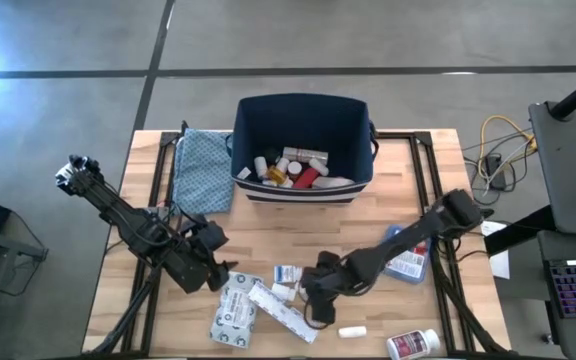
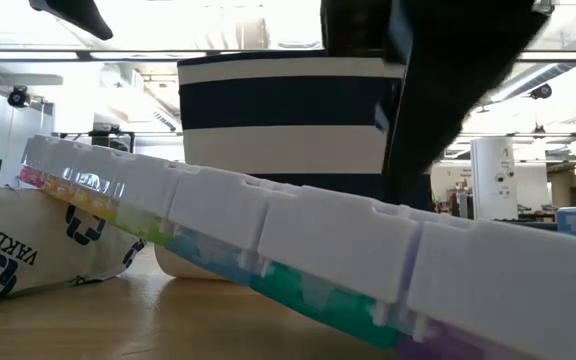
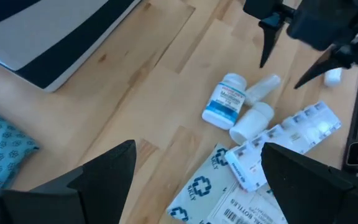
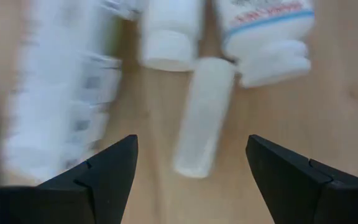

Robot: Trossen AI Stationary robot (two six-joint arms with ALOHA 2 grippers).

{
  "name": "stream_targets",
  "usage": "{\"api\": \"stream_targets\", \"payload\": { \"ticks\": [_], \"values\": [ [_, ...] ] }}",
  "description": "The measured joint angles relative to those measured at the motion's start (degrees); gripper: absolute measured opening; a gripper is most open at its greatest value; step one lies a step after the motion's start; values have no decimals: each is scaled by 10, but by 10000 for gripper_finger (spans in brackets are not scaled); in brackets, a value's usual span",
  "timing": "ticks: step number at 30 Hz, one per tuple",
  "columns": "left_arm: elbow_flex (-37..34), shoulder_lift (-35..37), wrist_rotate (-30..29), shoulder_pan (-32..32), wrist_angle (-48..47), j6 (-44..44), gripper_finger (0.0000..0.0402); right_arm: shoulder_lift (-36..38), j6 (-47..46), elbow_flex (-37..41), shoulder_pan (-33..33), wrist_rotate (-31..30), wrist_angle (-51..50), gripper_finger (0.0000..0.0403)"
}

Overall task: Pick & place medical supplies in basket/bin
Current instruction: Put the white roll gauze into the bin

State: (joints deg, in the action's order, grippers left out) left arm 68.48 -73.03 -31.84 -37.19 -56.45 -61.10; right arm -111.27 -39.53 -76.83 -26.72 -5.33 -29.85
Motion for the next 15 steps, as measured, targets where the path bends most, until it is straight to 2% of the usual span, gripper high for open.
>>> {"api": "stream_targets", "payload": {
  "ticks": [5,15],
  "values": [
    [0,4,5,0,-21,0,324,-40,-9,-34,-3,-51,-11,286],
    [0,41,28,0,-50,-15,324,-97,-6,-62,-3,-35,-22,286]
  ]
}}
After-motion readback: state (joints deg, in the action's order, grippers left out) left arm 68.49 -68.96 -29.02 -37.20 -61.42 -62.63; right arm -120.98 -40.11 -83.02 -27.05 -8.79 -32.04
